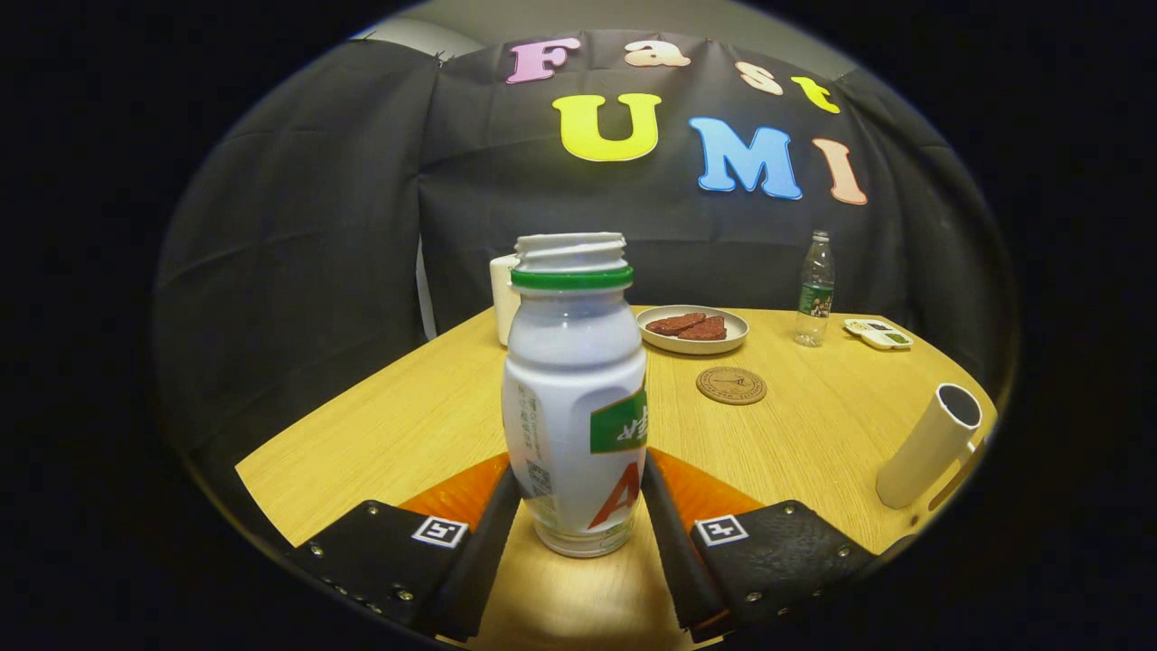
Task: Take the bottle from table, then pour the juice into the cup, finally place the bottle on the coaster
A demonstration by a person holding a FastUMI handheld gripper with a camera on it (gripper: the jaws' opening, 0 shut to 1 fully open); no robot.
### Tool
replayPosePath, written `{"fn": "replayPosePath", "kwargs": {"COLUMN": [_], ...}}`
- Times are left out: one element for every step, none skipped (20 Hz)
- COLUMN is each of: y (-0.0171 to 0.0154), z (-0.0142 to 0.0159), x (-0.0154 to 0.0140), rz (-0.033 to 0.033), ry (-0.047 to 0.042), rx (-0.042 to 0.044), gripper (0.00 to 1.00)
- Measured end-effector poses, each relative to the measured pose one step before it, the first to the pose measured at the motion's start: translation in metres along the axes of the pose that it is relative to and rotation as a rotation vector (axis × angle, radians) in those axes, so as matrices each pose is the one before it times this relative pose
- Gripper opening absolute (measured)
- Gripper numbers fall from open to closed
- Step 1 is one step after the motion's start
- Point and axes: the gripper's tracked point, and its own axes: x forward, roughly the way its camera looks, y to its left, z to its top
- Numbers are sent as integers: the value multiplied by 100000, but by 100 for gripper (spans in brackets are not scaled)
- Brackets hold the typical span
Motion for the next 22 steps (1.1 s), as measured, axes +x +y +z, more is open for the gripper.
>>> {"fn": "replayPosePath", "kwargs": {"y": [128, -86, -131, 122, -227, -88, -191, -223, -283, -352, -419, -369, -528, -490, -432, -428, -405, -338, -355, -339, -384, -636], "z": [-15, -56, 248, 204, 413, 534, 524, 619, 464, 601, 459, 375, 161, 367, 83, 224, 97, 248, 122, 240, 110, 98], "x": [-124, -85, -266, 85, -267, 88, -89, -84, -47, -137, -152, -68, -162, -189, -73, -130, -171, -173, -106, -56, -95, -100], "rz": [276, -659, -202, -75, -601, -428, -167, -426, -427, -459, -592, -467, -931, -1086, -310, -411, -157, -192, -97, -295, -609, -1262], "ry": [126, 942, 208, -228, -740, -686, -1363, -963, -1169, -916, -1257, -506, -417, -333, -139, -51, -93, -226, -93, -310, 288, 412], "rx": [187, 97, 198, 945, 886, 1753, 1856, 2292, 2289, 2333, 2291, 2561, 2070, 1804, 2077, 2475, 2675, 2837, 2975, 2807, 2802, 2341], "gripper": [75, 72, 72, 72, 68, 68, 68, 68, 68, 68, 68, 68, 68, 68, 68, 68, 68, 68, 68, 68, 68, 68]}}
